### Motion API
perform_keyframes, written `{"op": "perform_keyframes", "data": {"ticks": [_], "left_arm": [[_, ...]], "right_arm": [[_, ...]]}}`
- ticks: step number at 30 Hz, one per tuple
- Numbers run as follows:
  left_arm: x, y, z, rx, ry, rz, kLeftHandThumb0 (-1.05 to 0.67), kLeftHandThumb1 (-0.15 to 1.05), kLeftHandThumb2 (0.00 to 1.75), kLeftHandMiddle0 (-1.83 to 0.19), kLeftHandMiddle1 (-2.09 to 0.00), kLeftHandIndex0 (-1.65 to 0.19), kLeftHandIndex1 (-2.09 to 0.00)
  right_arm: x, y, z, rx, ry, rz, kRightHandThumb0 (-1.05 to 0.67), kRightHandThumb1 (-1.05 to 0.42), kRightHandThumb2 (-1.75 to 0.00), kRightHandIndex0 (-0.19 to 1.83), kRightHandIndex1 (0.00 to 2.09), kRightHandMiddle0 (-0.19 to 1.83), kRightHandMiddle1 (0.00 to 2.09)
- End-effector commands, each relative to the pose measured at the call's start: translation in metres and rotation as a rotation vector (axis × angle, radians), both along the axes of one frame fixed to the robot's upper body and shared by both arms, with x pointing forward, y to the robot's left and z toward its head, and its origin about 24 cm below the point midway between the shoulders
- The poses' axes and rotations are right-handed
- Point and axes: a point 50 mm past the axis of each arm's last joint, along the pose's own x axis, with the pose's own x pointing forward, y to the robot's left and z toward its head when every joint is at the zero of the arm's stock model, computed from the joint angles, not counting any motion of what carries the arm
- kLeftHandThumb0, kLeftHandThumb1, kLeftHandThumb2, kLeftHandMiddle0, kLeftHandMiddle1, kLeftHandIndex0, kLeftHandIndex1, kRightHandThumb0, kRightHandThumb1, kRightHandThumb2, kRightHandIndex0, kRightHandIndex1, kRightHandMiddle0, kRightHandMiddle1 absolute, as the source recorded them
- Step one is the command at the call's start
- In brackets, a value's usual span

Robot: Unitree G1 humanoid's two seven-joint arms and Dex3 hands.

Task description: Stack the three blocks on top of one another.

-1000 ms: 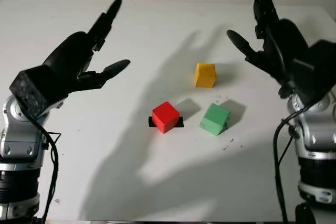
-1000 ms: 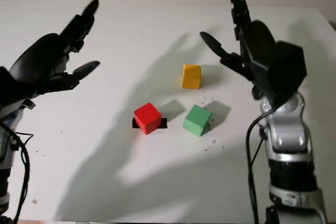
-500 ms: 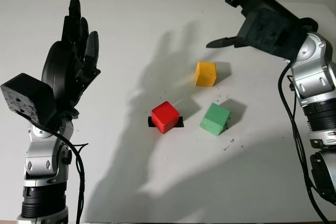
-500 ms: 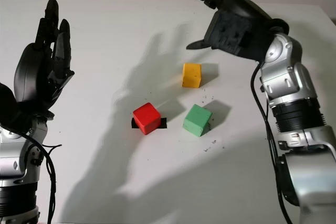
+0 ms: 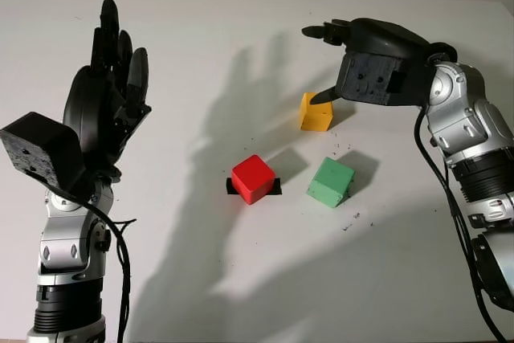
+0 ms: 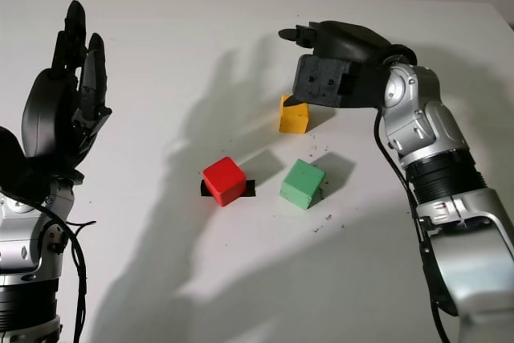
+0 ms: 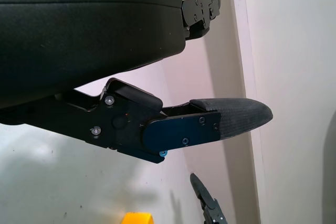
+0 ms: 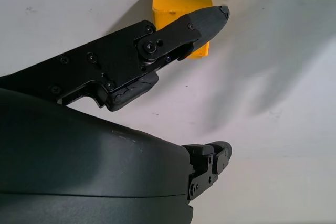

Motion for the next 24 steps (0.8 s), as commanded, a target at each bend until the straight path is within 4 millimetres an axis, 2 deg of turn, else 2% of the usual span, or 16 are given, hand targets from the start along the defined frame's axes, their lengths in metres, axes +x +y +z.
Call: {"op": "perform_keyframes", "data": {"ticks": [1,16,24], "left_arm": [[0.000,0.001,0.004,0.014,-0.018,-0.006,-0.76,1.05,0.59,0.19,0.00,0.19,0.00],[0.000,-0.001,0.003,0.028,-0.011,-0.031,-0.77,1.05,0.54,0.19,0.00,0.19,0.00],[-0.002,-0.001,0.003,0.067,-0.018,-0.018,-0.74,1.05,0.58,0.19,0.00,0.19,0.00]], "right_arm": [[-0.002,-0.002,-0.006,-0.031,0.009,0.004,-0.71,-0.89,-0.06,0.02,0.06,0.25,0.13],[-0.005,-0.004,-0.030,-0.147,0.096,-0.019,-0.67,-0.88,-0.05,0.00,0.05,0.29,0.09],[-0.003,-0.007,-0.041,-0.194,0.099,-0.019,-0.65,-0.87,-0.05,0.02,0.06,0.33,0.08]]}}
